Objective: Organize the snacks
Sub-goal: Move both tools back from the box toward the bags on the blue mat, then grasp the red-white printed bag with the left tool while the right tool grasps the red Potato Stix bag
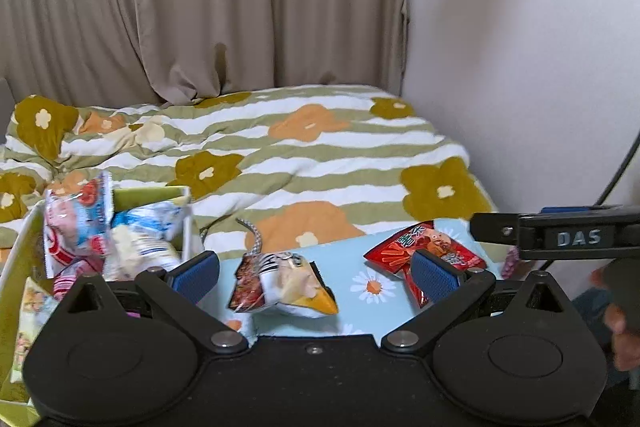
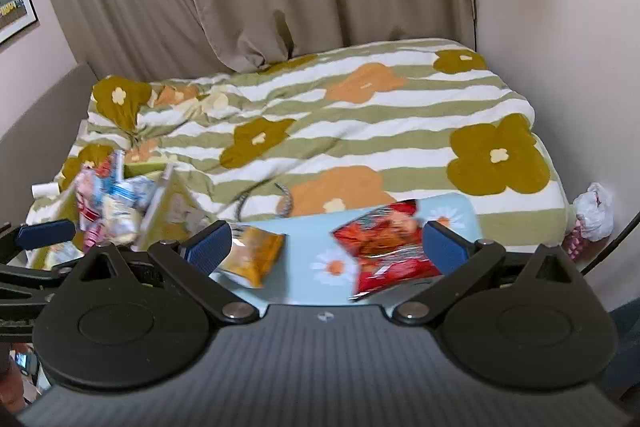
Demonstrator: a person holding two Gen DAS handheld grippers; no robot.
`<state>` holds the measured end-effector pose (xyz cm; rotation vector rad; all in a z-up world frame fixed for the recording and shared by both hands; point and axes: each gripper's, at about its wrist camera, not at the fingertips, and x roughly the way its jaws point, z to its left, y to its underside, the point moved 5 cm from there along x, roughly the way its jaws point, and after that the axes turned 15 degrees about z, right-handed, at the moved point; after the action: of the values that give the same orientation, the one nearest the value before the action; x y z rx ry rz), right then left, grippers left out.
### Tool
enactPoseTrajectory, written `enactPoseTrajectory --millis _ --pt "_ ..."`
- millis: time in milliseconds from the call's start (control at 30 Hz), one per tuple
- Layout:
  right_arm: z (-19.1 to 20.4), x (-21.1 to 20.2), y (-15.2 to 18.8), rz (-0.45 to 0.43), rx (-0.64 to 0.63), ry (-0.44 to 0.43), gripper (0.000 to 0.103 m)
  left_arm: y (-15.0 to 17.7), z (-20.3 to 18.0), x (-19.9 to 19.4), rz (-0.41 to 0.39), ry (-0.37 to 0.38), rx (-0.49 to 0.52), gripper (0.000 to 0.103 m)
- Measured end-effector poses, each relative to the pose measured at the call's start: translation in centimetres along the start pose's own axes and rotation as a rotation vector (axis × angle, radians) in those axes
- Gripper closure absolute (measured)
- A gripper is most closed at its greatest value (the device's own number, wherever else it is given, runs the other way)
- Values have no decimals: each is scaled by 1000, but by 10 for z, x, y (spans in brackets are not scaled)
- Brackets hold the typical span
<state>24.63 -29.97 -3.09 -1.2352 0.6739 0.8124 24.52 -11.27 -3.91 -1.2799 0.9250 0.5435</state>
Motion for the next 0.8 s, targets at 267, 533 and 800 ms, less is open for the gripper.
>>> enactPoseTrajectory --millis 267,533,800 --pt "-59 46 -16 104 -30 -44 0 -16 -23 75 56 -215 -1 0" --pt "-79 98 -25 196 -41 -97 0 -29 -6 149 168 -342 -3 0" --pt "-84 149 -31 282 -51 -115 0 -28 16 190 251 -350 -108 0"
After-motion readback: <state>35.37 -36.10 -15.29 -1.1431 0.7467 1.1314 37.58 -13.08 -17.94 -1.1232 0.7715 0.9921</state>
